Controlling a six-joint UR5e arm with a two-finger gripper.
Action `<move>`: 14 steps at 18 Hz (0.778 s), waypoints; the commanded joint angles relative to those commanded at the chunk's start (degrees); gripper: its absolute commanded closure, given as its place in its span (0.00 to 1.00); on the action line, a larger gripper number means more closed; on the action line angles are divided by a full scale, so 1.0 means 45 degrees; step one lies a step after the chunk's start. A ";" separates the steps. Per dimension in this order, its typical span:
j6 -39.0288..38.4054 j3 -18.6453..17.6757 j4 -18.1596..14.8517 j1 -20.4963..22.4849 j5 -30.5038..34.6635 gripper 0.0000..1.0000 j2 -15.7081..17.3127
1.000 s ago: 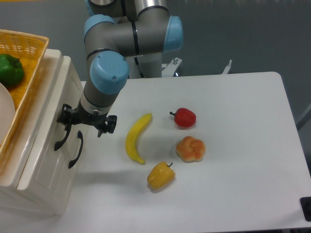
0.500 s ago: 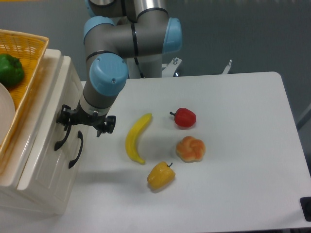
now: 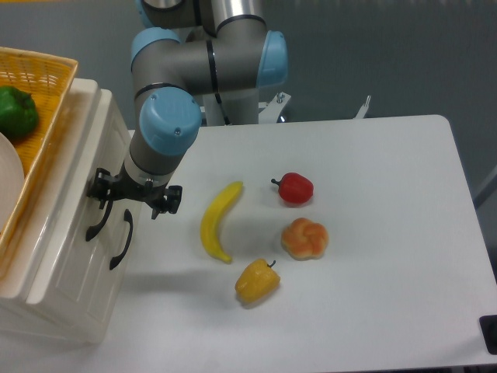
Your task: Slide the top white drawer open
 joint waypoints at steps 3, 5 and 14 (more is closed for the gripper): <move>0.0000 0.0000 0.0000 0.0020 0.0020 0.00 -0.0039; 0.0000 -0.0039 -0.0020 0.0020 0.0039 0.00 -0.0059; 0.0000 0.0000 0.0019 0.0137 0.0097 0.00 -0.0039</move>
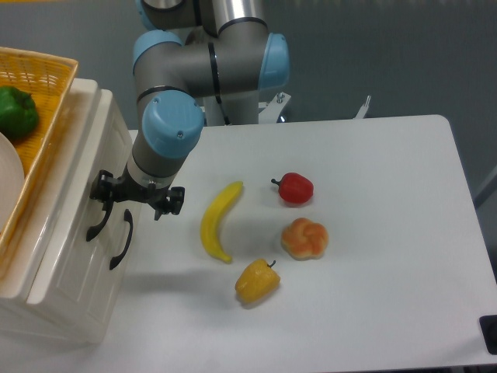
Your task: Slide the top white drawer open
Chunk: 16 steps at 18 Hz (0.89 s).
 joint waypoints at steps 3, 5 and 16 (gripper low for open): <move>0.0000 0.0039 0.0000 0.0019 0.0078 0.00 0.0000; 0.0000 0.0039 0.0000 0.0078 0.0156 0.00 0.0000; 0.0117 0.0078 -0.0019 0.0546 0.0449 0.00 0.0000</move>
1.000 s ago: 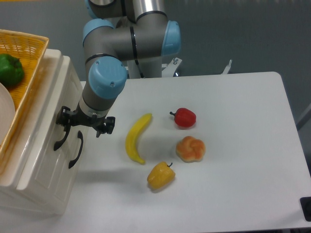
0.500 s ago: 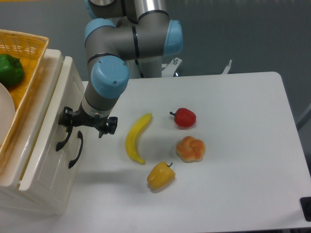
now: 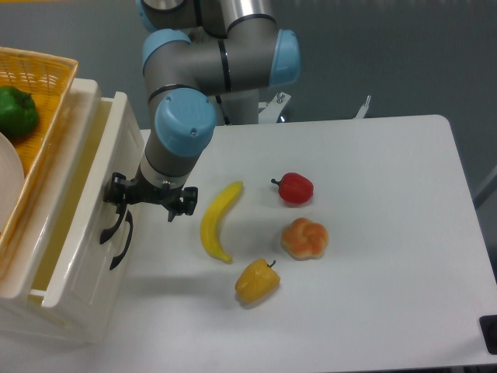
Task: Slide the top white drawer open
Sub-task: 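Pull the upper drawer handle outward to slide the drawer open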
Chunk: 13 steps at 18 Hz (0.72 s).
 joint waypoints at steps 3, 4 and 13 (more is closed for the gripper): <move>0.0039 0.0019 0.0000 0.0078 0.0097 0.00 -0.0020; 0.0039 0.0019 0.0000 0.0175 0.0098 0.00 -0.0039; 0.0059 0.0000 -0.0020 0.0762 0.0254 0.00 -0.0039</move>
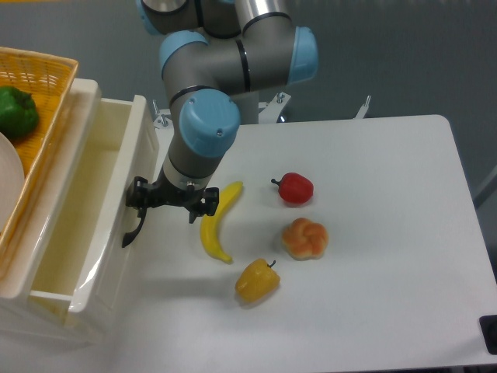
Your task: Slide the top white drawer open
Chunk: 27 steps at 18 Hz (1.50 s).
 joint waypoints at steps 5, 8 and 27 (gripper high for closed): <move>0.0000 0.0019 0.0000 0.0371 0.0020 0.00 0.0020; 0.0000 0.0020 0.0000 0.0605 0.0019 0.00 0.0039; 0.0000 0.0078 0.0020 0.0879 0.0176 0.00 -0.0078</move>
